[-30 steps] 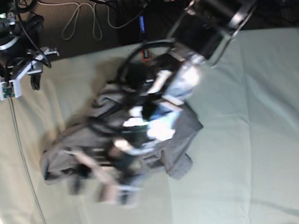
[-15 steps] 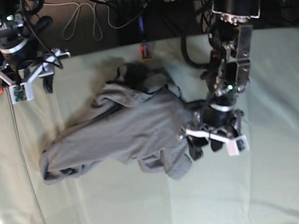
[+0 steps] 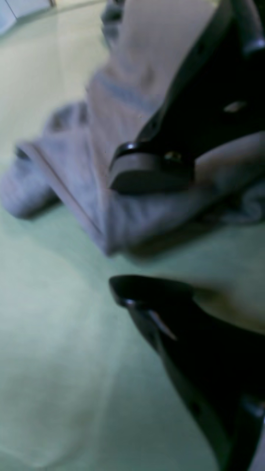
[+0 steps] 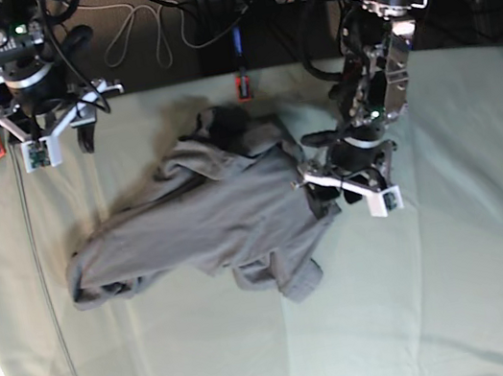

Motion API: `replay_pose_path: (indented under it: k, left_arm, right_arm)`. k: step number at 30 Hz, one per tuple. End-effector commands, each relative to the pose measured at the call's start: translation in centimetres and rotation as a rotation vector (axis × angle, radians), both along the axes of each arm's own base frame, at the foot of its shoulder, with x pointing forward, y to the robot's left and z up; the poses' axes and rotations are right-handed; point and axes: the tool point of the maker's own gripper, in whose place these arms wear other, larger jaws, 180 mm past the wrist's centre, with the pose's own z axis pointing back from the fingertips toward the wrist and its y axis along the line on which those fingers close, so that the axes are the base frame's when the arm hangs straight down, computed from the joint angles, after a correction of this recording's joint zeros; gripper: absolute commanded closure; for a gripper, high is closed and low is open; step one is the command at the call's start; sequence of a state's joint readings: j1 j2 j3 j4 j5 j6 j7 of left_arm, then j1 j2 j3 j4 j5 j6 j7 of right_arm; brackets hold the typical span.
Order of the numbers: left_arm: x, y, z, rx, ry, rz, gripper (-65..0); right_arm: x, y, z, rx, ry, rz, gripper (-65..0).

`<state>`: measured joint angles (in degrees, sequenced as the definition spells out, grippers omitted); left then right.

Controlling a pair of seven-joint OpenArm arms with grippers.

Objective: Layout the t-shirt on the table in an organized manner, then fold the t-shirt properly
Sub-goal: 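Lift the grey t-shirt with the left gripper and swing it across the table, then drag the t-shirt with the left gripper to spread it out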

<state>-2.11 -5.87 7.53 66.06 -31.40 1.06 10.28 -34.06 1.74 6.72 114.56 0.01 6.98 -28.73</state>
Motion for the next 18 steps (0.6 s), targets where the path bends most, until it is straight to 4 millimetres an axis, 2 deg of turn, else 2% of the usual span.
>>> replay_pose_path:
  k: [1,3,7,11,12,18]
  left_arm:
    - [1.8,-0.3,2.1,-0.010,-0.070,-0.005,-33.3]
    - [2.1,-1.0,2.2,-0.027,-0.072,-0.005,-26.0]
    - [3.3,-1.8,3.3,-0.048,-0.099,-0.003,-1.4]
    - [4.5,-2.9,5.3,-0.069,-0.146,-0.015,0.0]
    - [4.8,-3.1,6.5,-0.077,-0.176,-0.016,0.0]
    - [5.7,-4.1,17.4,-0.125,-0.453,-0.042,0.0]
  right_arm:
    - [0.3,0.2,0.7,-0.002,-0.031,0.019,-29.8]
    - [0.3,0.2,0.7,-0.002,-0.030,0.017,-29.8]
    - [0.0,0.1,0.4,-0.001,-0.020,0.016,-29.8]
    - [-0.1,0.0,0.4,-0.003,-0.019,0.014,-29.8]
    - [-0.1,0.0,0.4,-0.004,-0.019,0.013,-29.8]
    - [0.0,-0.2,0.5,-0.009,-0.020,0.011,-29.8]
